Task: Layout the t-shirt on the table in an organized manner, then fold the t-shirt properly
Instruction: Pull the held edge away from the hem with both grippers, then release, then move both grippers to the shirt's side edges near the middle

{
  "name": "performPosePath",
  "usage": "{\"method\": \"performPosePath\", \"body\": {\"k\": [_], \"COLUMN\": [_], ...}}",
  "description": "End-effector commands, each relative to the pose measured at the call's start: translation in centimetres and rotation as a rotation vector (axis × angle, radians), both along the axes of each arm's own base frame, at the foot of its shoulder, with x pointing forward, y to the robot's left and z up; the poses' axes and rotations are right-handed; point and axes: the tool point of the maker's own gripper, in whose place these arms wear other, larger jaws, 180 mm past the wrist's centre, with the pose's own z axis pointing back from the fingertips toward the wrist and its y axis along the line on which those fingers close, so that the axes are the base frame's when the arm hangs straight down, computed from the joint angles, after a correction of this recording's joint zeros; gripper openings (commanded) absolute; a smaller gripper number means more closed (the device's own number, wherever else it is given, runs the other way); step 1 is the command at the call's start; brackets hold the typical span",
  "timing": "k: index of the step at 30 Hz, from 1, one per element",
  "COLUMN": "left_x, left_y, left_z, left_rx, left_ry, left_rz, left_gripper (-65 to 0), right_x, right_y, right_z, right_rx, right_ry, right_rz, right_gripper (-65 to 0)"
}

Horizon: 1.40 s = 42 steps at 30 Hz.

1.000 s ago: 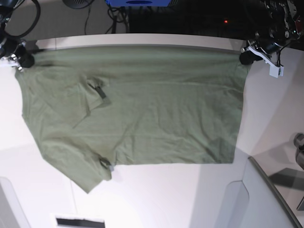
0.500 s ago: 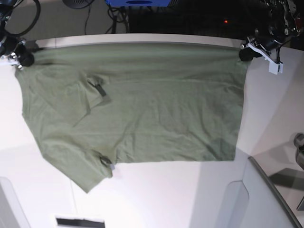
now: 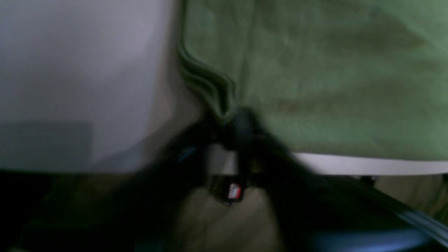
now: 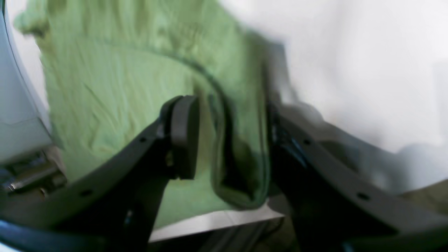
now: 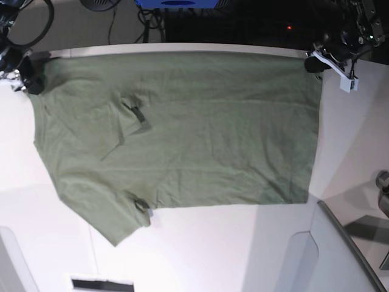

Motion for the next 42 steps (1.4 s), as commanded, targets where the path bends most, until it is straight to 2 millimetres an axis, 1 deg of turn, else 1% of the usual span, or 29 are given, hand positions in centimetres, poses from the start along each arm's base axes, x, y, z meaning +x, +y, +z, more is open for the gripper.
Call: {"method": "performPosePath", "body": {"k": [1, 3, 5, 7, 8, 10, 11, 14, 16, 18, 20, 22, 23, 25, 26, 29, 30, 31, 32, 33, 34, 35, 36, 39, 40, 42], "left_x": [0.7, 0.7, 0.8, 0.9, 1.0, 1.8, 2.0, 1.8, 2.6, 3.2, 4.6, 6.2, 7.0, 9.7, 10.8, 12.8, 13.3, 14.2, 14.7, 15.0, 15.2, 15.7, 16.2, 16.8, 16.8, 16.9], "left_y": [0.6, 0.3, 0.3, 0.5, 0.8, 2.7, 3.9, 8.1, 10.0, 11.6, 12.4, 12.7, 12.6, 10.6, 9.5, 5.4, 4.1, 3.2, 2.7, 2.2, 1.6, 1.3, 1.0, -0.1, -0.5, -0.9], "left_z": [0.7, 0.6, 0.6, 0.7, 0.9, 1.8, 2.4, 3.9, 4.6, 5.3, 6.3, 7.5, 7.9, 8.0, 7.9, 6.9, 6.7, 7.0, 7.1, 7.1, 6.9, 7.0, 7.2, 7.2, 7.0, 7.0], "left_rx": [0.034, 0.035, 0.037, 0.04, 0.045, 0.069, 0.083, 0.209, 0.296, 0.375, 0.426, 0.439, 0.441, 0.437, 0.436, 0.423, 0.421, 0.416, 0.412, 0.399, 0.383, 0.375, 0.367, 0.342, 0.336, 0.33], "left_ry": [-0.017, -0.016, -0.016, -0.018, -0.024, -0.065, -0.088, -0.1, -0.096, -0.095, -0.127, -0.175, -0.192, -0.216, -0.218, -0.207, -0.211, -0.23, -0.24, -0.249, -0.255, -0.265, -0.276, -0.294, -0.294, -0.297], "left_rz": [-0.021, -0.024, -0.025, -0.025, -0.018, 0.041, 0.076, 0.12, 0.117, 0.111, 0.098, 0.098, 0.089, 0.003, -0.051, -0.234, -0.279, -0.299, -0.306, -0.304, -0.297, -0.292, -0.287, -0.28, -0.282, -0.29], "left_gripper": [-42.5, -29.9, -20.4, -13.7, -11.7, -9.5, -9.9, -9.9, -9.9, -10.0, -10.0, -10.2, -10.2, -10.2, -10.2, -10.2, -10.2, -10.2, -10.2, -10.2, -10.2, -10.2, -10.2, -10.4, -10.4, -10.4], "right_x": [-1.0, -1.0, -1.1, -1.2, -1.2, -1.1, -1.1, -1.1, -0.6, 1.0, 2.6, 5.6, 7.3, 11.2, 13.1, 17.2, 18.0, 18.3, 19.1, 20.0, 20.7, 21.1, 21.3, 21.8, 21.8, 22.0], "right_y": [-1.3, -1.5, -1.5, -1.6, -1.7, -2.3, -2.7, -5.7, -7.3, -9.6, -11.3, -12.1, -12.2, -11.4, -10.7, -9.2, -8.7, -8.4, -8.0, -7.0, -6.5, -5.9, -5.5, -3.8, -3.3, -1.7], "right_z": [-0.2, -0.1, -0.1, -0.1, -0.1, 0.1, 0.2, 1.2, 2.2, 3.8, 5.1, 6.1, 6.4, 7.3, 7.8, 8.4, 8.2, 7.8, 7.5, 7.0, 6.7, 6.2, 5.5, 4.2, 3.8, 3.0], "right_rx": [-0.036, -0.038, -0.039, -0.042, -0.045, -0.065, -0.08, -0.159, -0.201, -0.262, -0.336, -0.412, -0.448, -0.522, -0.559, -0.609, -0.61, -0.603, -0.601, -0.592, -0.593, -0.585, -0.567, -0.521, -0.512, -0.495], "right_ry": [0.046, 0.045, 0.046, 0.047, 0.048, 0.039, 0.034, 0.022, 0.008, -0.023, -0.034, -0.032, -0.023, -0.035, -0.058, -0.089, -0.079, -0.066, -0.065, -0.078, -0.097, -0.108, -0.109, -0.112, -0.11, -0.12], "right_rz": [-0.005, -0.011, -0.011, -0.01, -0.01, -0.021, -0.03, -0.045, -0.045, -0.039, -0.018, 0.055, 0.106, 0.241, 0.31, 0.444, 0.479, 0.501, 0.519, 0.528, 0.529, 0.527, 0.525, 0.536, 0.543, 0.56], "right_gripper": [-38.4, -38.4, -38.4, -38.4, -38.4, -38.4, -38.4, -38.4, -38.4, -38.4, -38.4, -38.3, -38.3, -38.3, -38.3, -38.3, -38.3, -38.3, -38.3, -38.3, -38.3, -38.3, -38.3, -38.3, -38.3, -38.3]}}
